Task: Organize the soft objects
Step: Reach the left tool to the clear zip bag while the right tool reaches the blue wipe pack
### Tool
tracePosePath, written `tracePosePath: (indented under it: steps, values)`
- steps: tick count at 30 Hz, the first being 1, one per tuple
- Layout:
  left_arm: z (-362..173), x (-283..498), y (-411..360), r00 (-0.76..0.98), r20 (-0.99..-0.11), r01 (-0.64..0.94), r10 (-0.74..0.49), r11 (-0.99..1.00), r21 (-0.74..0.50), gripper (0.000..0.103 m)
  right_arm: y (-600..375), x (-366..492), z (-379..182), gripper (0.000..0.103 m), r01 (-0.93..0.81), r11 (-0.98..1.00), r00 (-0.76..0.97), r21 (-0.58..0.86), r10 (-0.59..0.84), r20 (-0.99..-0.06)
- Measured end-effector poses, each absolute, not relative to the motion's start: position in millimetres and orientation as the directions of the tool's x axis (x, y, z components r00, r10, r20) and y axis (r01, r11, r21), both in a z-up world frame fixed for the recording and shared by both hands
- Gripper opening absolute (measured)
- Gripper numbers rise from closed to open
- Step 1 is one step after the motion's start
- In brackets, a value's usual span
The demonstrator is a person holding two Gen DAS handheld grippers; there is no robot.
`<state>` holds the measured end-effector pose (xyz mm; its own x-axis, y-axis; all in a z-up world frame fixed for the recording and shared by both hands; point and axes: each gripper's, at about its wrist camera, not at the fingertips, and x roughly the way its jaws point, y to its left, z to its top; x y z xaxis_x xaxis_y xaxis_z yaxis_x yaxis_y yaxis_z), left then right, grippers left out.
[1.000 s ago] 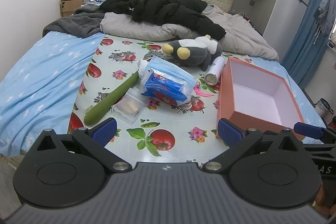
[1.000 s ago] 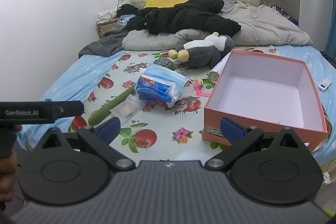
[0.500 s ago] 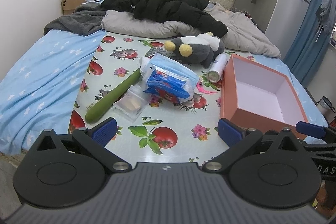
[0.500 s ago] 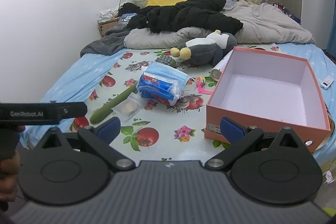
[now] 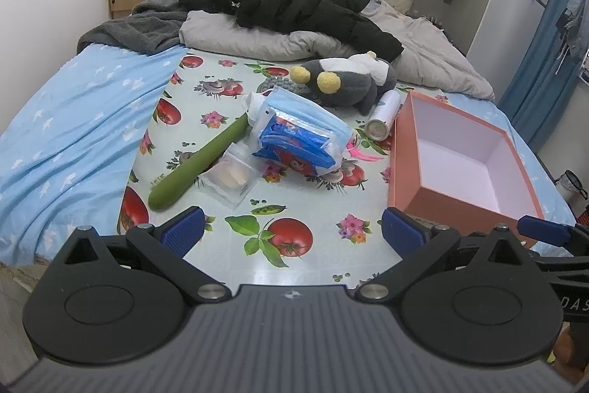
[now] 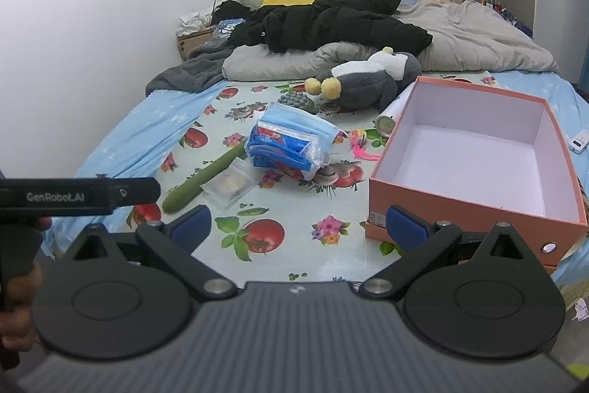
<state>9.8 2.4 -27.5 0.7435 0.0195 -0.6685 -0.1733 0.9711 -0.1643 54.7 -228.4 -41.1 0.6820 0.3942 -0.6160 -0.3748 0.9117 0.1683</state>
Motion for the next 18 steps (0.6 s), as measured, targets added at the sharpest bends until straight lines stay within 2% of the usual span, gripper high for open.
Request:
tracePosePath:
  steps: [16, 18]
  values:
    - [-65.6, 48.4, 13.9, 0.713, -0.700, -0.159, 0.021, 0.978, -0.132, 0.103, -220.9, 86.0, -64.7, 0.103, -0.398, 0.891, 0.640, 0.217, 0.439, -0.631]
    - [-74.1, 58.3, 18.5, 0.704, -0.710, -0.167, 0.029, 0.978, -0.126, 0.103, -214.7, 95.1, -68.8, 0.098, -0.413, 0.885, 0.629, 0.213, 0.447, -0.636]
